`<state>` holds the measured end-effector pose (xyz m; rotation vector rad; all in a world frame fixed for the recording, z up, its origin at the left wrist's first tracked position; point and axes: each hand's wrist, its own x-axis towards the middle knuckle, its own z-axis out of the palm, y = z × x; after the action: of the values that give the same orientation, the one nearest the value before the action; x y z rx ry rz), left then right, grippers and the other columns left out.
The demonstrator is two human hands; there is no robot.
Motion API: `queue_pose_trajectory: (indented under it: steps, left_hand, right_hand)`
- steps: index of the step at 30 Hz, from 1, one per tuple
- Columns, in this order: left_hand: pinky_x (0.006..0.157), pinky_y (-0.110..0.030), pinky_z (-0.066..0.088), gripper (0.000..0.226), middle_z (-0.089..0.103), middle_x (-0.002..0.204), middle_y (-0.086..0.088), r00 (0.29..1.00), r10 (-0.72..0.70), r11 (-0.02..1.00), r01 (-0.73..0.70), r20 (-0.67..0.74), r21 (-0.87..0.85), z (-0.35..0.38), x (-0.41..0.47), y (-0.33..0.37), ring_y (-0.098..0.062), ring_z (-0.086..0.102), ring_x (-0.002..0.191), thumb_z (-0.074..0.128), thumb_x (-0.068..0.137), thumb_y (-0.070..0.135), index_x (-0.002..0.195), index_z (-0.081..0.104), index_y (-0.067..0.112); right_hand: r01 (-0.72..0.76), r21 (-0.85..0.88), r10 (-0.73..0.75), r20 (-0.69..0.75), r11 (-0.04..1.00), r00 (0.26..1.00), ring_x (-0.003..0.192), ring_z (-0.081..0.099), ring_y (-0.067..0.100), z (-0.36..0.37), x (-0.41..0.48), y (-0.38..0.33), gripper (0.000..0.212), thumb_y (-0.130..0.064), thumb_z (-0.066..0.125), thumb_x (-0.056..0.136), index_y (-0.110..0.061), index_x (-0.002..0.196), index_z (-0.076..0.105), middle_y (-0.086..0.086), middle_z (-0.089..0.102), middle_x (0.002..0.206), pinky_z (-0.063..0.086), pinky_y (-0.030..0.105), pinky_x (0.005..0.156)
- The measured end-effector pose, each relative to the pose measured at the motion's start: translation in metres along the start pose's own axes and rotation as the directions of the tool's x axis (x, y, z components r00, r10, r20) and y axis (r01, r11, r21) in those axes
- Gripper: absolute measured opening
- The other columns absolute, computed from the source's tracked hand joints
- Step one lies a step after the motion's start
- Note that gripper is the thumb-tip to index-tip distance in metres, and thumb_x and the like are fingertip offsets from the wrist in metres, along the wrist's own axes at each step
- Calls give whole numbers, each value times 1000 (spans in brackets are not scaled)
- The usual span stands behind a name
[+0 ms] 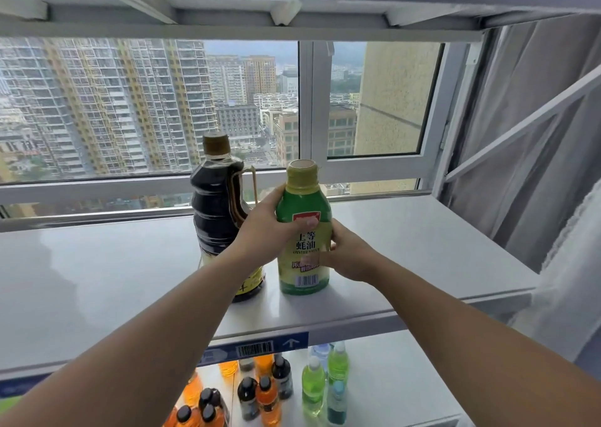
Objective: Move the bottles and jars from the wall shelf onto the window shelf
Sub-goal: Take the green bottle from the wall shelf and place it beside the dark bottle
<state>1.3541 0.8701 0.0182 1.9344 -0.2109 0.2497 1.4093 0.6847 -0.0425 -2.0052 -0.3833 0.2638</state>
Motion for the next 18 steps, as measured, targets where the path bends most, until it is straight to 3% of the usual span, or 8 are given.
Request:
queue_pose_trajectory:
  steps: [6, 11, 14, 16, 18]
  left_hand:
    - [84, -28, 60, 67, 72, 115, 16, 1000, -16, 1000, 16, -1, 6, 0, -1, 1, -9, 72, 101, 85, 83, 33, 141, 53, 38]
    - [69, -14, 56, 68, 71, 110, 20, 999, -42, 999, 42, -12, 22, 0, -7, 9, 1, 71, 93, 84, 84, 34, 143, 50, 38]
    - [74, -19, 54, 67, 65, 110, 26, 998, -59, 995, 61, -28, 80, 1, -16, 15, 3, 67, 96, 81, 87, 40, 145, 47, 37]
    - [78, -21, 52, 68, 61, 109, 28, 996, -72, 990, 77, -47, 116, 2, -26, 16, 0, 65, 101, 79, 89, 39, 147, 45, 32]
    - [89, -29, 52, 72, 59, 121, 21, 993, -96, 985, 105, -70, 137, 4, -37, 18, -9, 60, 114, 78, 90, 39, 151, 42, 24]
  right_hand:
    - [-19, 1, 19, -6, 1000, 1000, 122, 63, 16, 3, -1, 3, 77, -44, 90, 71, -41, 137, 51, -18, 70, 125, 56, 47, 102]
    - [-59, -56, 58, -16, 997, 998, 115, 65, 17, 6, -8, -3, 61, -36, 87, 82, -30, 134, 56, -12, 70, 121, 56, 34, 91]
    - [-104, -78, 102, -30, 992, 994, 125, 63, 24, 6, -17, -1, 82, -56, 88, 72, -26, 140, 52, -11, 66, 130, 56, 38, 95]
    - [-137, -145, 129, -65, 980, 990, 134, 55, 28, 2, -32, -3, 94, -56, 83, 80, -19, 153, 38, -1, 55, 146, 51, 35, 93]
    - [-134, -236, 117, -84, 962, 990, 138, 52, 27, -3, -49, 1, 94, -58, 78, 84, -16, 156, 35, 5, 48, 156, 49, 37, 98]
